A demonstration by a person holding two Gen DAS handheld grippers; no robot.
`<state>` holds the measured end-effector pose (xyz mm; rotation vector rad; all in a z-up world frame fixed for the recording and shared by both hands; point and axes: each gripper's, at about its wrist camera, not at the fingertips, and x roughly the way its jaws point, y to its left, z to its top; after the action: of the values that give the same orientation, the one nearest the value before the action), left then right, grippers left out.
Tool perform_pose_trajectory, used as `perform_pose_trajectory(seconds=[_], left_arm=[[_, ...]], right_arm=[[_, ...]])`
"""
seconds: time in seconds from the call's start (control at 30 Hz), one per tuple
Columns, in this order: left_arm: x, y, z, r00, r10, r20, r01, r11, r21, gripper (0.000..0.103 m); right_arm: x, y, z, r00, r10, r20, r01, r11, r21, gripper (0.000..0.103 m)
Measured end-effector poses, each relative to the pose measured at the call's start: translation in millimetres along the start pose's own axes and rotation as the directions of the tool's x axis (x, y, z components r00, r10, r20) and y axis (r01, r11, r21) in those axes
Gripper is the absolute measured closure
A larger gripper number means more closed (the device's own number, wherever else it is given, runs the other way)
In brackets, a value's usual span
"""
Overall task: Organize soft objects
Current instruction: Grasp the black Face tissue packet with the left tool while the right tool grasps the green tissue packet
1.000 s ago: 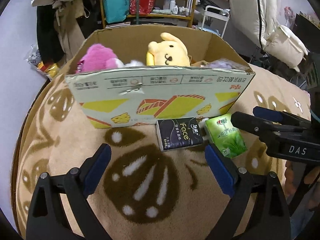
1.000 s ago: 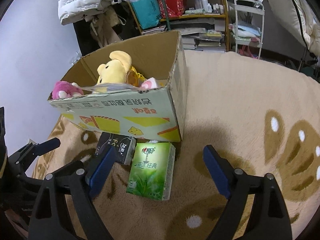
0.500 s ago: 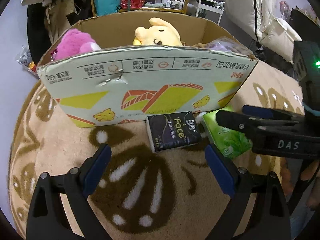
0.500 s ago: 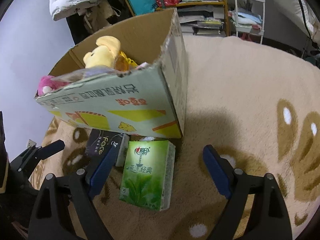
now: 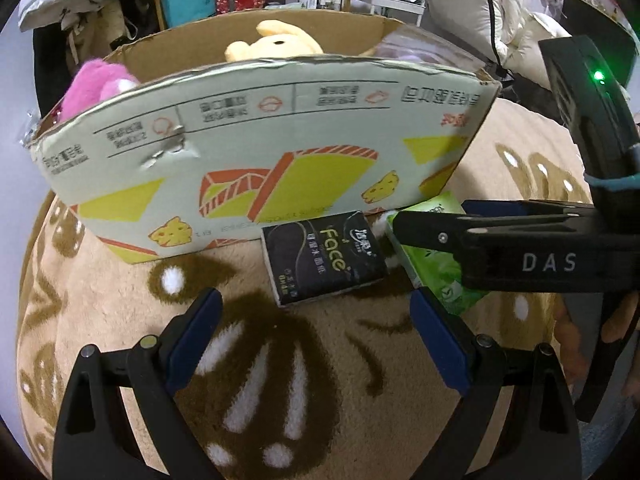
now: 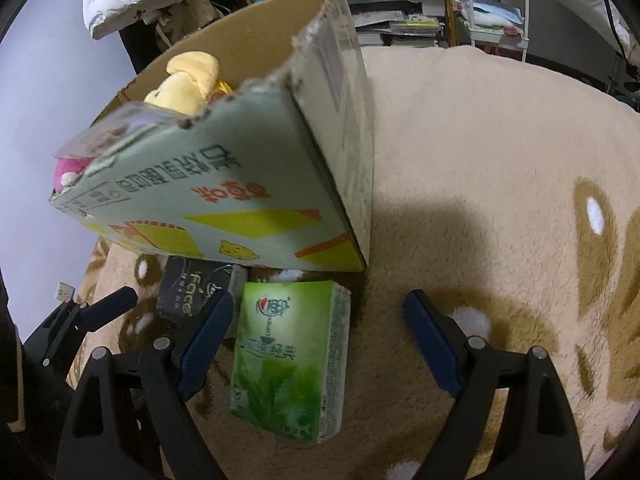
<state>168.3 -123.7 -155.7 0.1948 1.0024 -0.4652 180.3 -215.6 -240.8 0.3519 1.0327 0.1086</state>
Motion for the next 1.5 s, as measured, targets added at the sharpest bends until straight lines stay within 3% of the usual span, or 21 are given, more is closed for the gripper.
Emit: perform_pose_trajectory(seconds=[0.3,1.03,1.5], left_arm=[[14.0,-5.2,0.4,1.0,0.002,-0.016,-0.002,1.0,-0.008,0.009],[37.3,-13.4,8.3,0.999,0.037,0.024,-0.036,0.999,-0.04,0.009],[45.3,-12.8,12.5,0.997,0.079,0.012,-0.078,0.996,-0.035,0.016]], right_arm=[[-0.5,-5.2,2.3,1.0,-0.014,-0.007,0.014,1.0,0.025,0.021],[-3.8,-19.7,5.4,1.0,0.018,-0.004,-0.018,0.997,0.074,0.021],[-5.7,-4.3,-0.9,0.999,0.021,-0.031,-0.019,0.998,0.067,0.021]])
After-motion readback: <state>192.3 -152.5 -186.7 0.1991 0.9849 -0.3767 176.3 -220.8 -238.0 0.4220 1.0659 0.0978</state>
